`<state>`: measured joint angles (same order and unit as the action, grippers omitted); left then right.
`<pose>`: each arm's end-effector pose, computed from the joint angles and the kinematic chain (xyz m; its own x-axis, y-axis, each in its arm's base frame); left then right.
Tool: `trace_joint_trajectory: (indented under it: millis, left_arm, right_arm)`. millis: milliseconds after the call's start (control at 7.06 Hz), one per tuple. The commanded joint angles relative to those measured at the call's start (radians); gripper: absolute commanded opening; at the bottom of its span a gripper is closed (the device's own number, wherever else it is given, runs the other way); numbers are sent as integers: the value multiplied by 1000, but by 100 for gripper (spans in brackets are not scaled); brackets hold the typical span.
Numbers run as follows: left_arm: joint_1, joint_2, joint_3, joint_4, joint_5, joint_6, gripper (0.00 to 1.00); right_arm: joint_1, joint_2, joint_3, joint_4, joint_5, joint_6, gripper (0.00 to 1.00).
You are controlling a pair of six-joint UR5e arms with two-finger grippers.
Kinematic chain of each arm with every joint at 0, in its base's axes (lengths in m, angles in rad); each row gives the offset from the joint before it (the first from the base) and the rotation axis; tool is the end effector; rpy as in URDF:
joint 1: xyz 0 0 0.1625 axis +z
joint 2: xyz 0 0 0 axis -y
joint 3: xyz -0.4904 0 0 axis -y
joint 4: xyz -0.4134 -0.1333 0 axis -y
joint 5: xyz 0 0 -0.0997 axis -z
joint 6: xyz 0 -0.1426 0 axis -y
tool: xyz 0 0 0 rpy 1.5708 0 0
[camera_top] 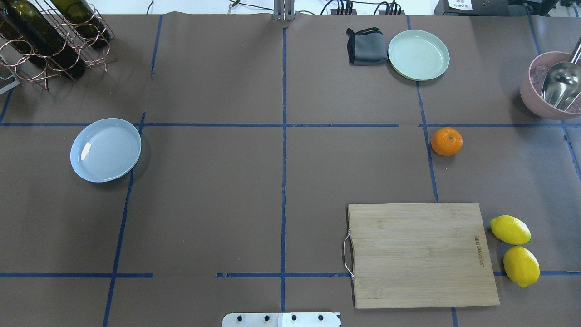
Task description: Pick orange to plate
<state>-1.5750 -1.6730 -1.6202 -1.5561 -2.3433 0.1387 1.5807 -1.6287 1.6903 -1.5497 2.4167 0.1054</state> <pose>-0.0362 -0.5713 0.6755 0.7103 0.2283 -0.6659 -0.0949 0.9684 0.2308 0.0314 -0.4911 0.7126 0.6589 0.0499 0.7506 -0.0796 0.9968 0.0037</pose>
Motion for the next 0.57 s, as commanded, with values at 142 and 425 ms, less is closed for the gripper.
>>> trace_joint_trajectory:
  millis: [142, 425]
  left_arm:
    - [134, -20, -30, -198, -4, -136, 100]
    - [244, -18, 24, -354, -2, -206, 100]
  right_arm:
    - [-27, 83, 48, 0, 28, 72, 100]
    - [-56, 121, 32, 8, 31, 117, 100]
